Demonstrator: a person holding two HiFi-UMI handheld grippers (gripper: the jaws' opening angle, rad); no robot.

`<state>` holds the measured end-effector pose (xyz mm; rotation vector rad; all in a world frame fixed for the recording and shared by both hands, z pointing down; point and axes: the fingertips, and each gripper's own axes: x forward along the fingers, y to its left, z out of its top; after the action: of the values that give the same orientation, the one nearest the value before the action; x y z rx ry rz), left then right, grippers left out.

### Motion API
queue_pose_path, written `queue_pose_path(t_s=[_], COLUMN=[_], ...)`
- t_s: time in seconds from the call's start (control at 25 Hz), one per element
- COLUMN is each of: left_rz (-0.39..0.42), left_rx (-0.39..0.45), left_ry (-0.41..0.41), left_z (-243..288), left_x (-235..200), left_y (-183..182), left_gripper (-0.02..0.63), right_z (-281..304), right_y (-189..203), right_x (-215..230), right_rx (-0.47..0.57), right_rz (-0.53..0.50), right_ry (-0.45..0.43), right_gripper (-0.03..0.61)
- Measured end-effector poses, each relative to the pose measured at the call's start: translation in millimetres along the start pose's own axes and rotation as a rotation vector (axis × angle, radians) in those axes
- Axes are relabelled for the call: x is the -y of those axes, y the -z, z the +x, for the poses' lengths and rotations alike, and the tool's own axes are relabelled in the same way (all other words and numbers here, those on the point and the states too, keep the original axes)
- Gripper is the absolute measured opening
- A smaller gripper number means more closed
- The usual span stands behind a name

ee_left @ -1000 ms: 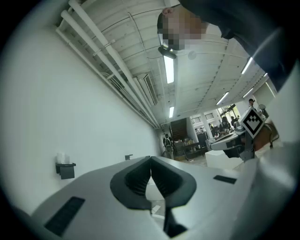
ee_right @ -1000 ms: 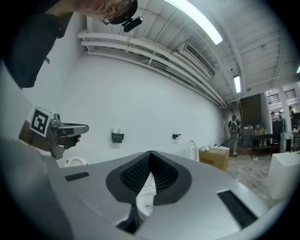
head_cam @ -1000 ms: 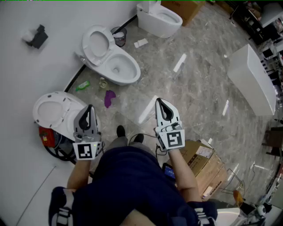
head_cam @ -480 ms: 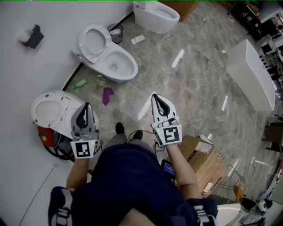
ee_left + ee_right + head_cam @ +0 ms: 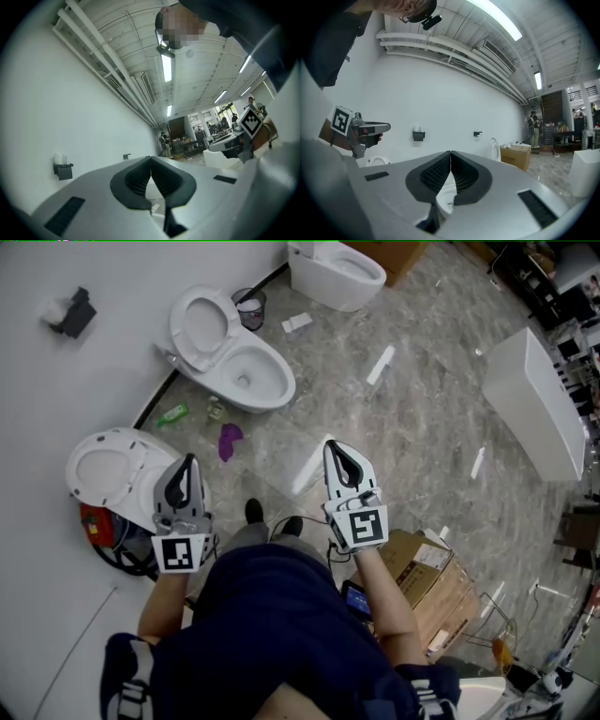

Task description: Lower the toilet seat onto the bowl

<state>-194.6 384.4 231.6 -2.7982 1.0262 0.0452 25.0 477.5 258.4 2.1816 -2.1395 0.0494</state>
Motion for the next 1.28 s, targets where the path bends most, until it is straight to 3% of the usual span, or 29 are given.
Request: queue_pose_path(t_s=[0.36, 0.56, 0.68, 0.84, 1.28], left_rz=[-0.001, -0.003, -0.001, -0.005, 0.006], left_rx=[-0.018, -0.019, -0.017, -0.010, -0.036], left_ry=[-0.005, -0.012, -0.012, -0.014, -0.058], left_z=[-1, -4, -5, -5, -14], left_x=[0, -1, -2, -2, 13], left_y=[5, 7, 6, 3, 3], left_gripper=[0.025, 0.025, 0.025, 0.025, 0.025], right_z=[6, 10, 11, 15, 12], right_y=[12, 13, 9, 6, 6], right_x=[-6, -8, -11, -15, -8], right_rx=[-0.039, -0.050, -0.043, -0.049, -0.029], right_rz=[-0.018, -0.026, -0.044, -0.052, -0.090], right_ry=[-0.041, -0.067, -0.091, -0.139, -0.229], right_gripper=[0.026, 0.104, 0.217, 0.321, 0.347])
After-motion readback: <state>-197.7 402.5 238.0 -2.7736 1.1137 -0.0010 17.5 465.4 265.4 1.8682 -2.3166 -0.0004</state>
